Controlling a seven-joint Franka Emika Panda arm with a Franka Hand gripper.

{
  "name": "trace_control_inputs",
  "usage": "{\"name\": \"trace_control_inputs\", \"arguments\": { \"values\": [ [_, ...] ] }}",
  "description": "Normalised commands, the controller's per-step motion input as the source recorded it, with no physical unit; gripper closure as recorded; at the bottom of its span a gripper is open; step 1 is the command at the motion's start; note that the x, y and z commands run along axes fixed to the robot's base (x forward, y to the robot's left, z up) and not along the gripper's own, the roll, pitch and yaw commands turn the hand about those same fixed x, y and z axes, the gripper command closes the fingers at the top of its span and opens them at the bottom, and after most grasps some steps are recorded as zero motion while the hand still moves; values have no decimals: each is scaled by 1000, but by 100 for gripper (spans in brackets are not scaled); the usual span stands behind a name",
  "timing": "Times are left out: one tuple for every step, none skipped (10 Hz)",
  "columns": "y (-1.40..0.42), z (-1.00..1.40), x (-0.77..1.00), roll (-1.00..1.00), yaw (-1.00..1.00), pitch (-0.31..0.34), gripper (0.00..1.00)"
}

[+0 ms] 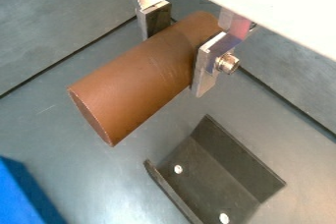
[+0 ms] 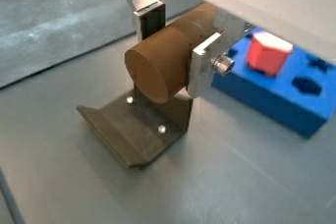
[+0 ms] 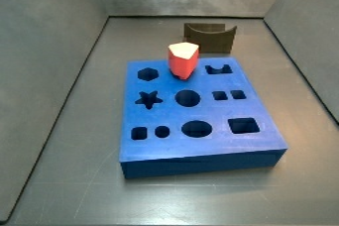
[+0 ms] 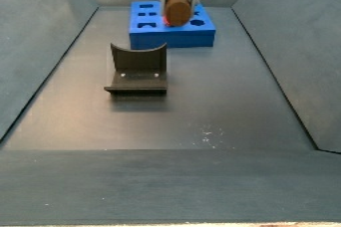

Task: Pick up the round object. Move up. Place the round object on the fixture. Regrasp the round object. Move to above the board. Insert the round object.
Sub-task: Place the round object on the fixture.

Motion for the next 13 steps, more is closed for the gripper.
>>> {"name": "trace_control_inputs", "arguments": {
  "values": [
    [116,134,1000,-1000,5,228,100],
    [102,87,1000,-1000,-16,240,100],
    [90,60,967,-1000,-30,250,100],
    [84,44,906,-1000,-43,258,100],
    [66,14,790,-1000,-67,273,100],
    [52,-6,677,-1000,-100,288,100],
    [52,-11,592,-1000,-124,299,100],
    [52,-7,538,-1000,-142,306,100],
    [51,-8,403,-953,-140,313,100],
    [51,-10,351,-837,-142,283,100],
    [50,-8,253,-614,-150,213,100],
    [46,-12,173,-475,-147,180,100],
    [45,-5,76,-364,-143,131,100]
  ]
}}
